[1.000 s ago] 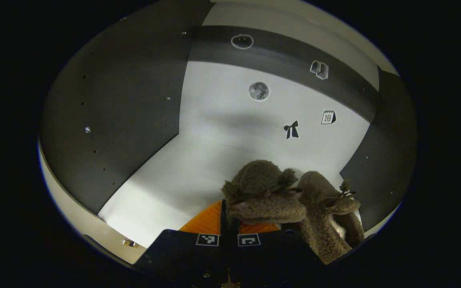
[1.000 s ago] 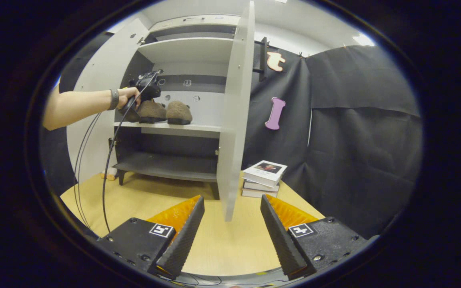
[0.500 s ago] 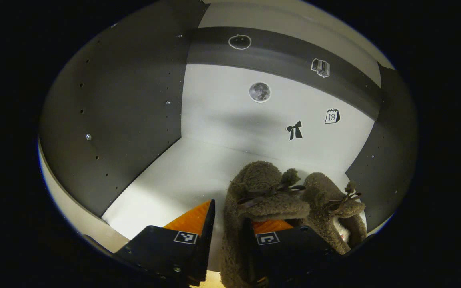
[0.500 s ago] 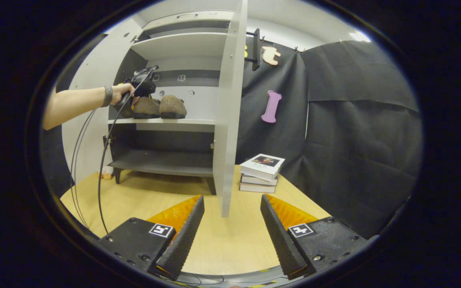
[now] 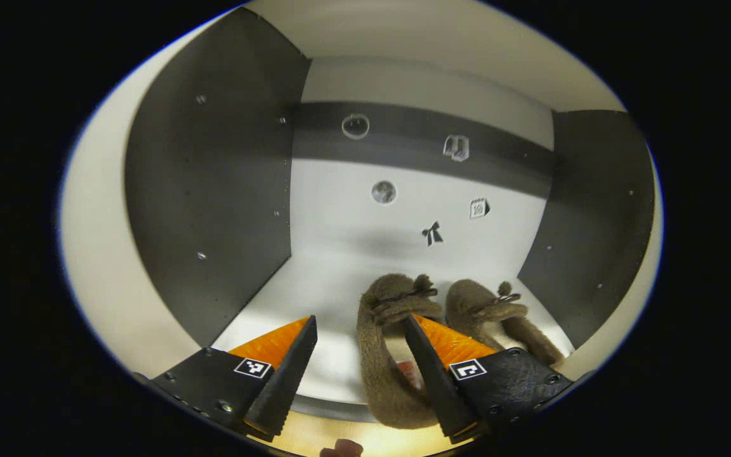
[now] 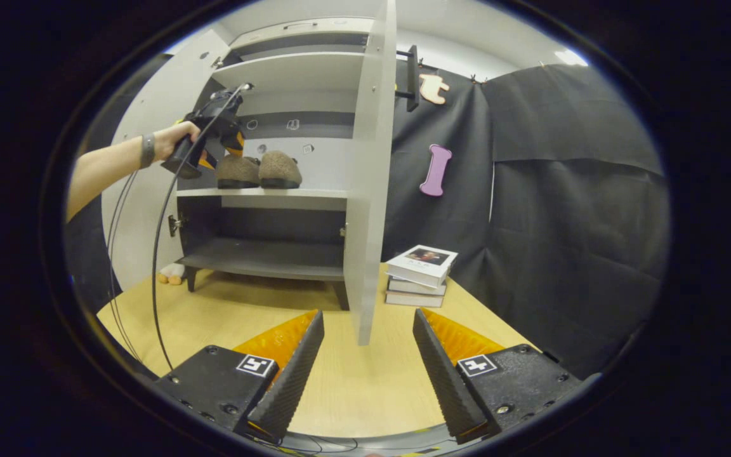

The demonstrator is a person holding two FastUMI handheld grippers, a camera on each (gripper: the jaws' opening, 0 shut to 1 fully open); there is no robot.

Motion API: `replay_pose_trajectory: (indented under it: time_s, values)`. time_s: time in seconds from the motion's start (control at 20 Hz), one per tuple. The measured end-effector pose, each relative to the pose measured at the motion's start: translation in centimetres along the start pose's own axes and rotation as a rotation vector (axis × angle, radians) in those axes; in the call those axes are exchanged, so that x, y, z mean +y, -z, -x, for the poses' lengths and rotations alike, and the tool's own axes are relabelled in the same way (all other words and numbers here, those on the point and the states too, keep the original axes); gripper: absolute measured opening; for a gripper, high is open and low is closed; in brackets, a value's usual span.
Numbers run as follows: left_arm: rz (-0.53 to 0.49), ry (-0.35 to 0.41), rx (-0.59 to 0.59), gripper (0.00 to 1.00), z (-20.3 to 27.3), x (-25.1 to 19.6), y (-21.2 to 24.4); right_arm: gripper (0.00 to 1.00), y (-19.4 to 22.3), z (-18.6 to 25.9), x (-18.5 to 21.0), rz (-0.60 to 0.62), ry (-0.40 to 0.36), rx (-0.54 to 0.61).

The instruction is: Grab one shoe with the right hand and put it into the shoe cabinet, grab the other shoe with the left hand and put it into the shoe cabinet; then close the right door with the right hand and the left door with the left hand.

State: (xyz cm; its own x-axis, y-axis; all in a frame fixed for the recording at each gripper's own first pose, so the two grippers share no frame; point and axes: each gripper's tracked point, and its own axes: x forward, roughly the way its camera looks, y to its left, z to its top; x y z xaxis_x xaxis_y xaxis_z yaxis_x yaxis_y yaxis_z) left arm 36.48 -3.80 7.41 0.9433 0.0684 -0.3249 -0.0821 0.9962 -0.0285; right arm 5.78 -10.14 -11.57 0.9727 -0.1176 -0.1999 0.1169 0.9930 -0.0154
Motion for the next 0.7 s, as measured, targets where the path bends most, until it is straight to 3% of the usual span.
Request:
replay_pose_trajectory:
  time_s: [0.2, 0.35, 0.45, 0.7]
  values:
    - [-0.057, 0.092, -0.175, 0.94, 7.4, -1.4, -1.3, 0.9, 0.1, 0.6, -0.2, -0.02, -0.004, -0.015]
    - [-0.04, 0.144, -0.23, 0.99, 12.4, -2.0, 1.4, 0.9, -0.1, 0.9, -0.2, -0.037, -0.016, -0.032]
    - [0.0, 0.167, -0.237, 0.95, 15.6, -2.0, 4.0, 0.9, -0.6, 0.8, 0.0, -0.047, -0.034, -0.04]
    - [-0.01, 0.072, -0.31, 0.95, 21.1, 1.0, 8.9, 0.9, -2.4, 0.8, 0.9, -0.04, -0.078, -0.075]
